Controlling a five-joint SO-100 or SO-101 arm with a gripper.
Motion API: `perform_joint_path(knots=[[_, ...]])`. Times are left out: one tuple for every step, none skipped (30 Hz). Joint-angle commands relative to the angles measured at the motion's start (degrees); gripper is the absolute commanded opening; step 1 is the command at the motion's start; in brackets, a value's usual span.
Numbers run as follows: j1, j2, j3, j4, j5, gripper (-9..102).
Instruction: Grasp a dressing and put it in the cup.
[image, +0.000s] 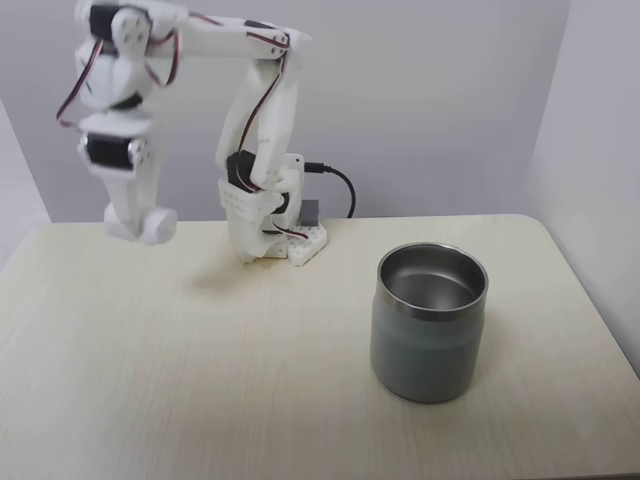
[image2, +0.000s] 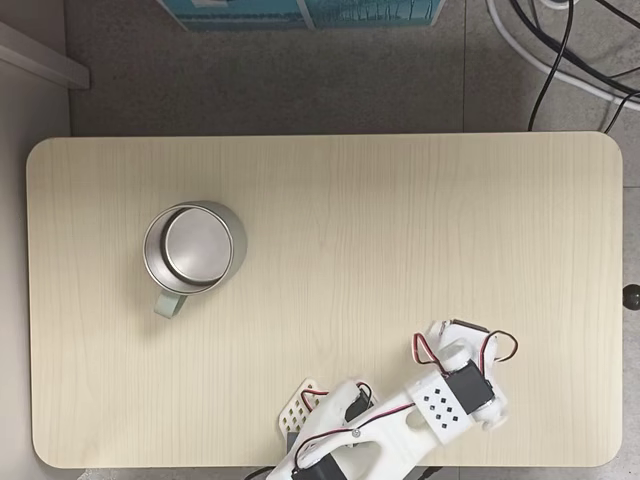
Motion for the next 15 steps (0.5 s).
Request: perform_joint_path(knots=[[-8.1, 2.8, 13.4, 4.8, 5.4, 0], [-10.7, 3.2, 15.2, 4.8, 7.4, 0], [-13.5, 3.4, 16.5, 4.9, 9.0, 0], [-16.8, 3.5, 17.3, 4.9, 10.6, 0], [-20.6, 3.5, 17.8, 4.9, 12.1, 0], [-24.4, 3.5, 17.8, 4.8, 13.4, 0], [-28.3, 3.6, 17.9, 4.7, 14.8, 0], [-32.2, 4.0, 18.4, 4.6, 16.3, 0], [-35.9, 4.7, 19.1, 4.4, 17.9, 0], [-39.4, 5.4, 20.0, 4.2, 19.4, 0], [-42.7, 6.4, 21.0, 4.2, 20.7, 0], [-46.1, 7.4, 22.1, 4.2, 22.0, 0], [-49.3, 8.4, 23.2, 4.0, 23.2, 0], [-52.6, 9.5, 24.0, 3.7, 24.2, 0], [-55.6, 10.5, 24.6, 3.2, 25.0, 0]])
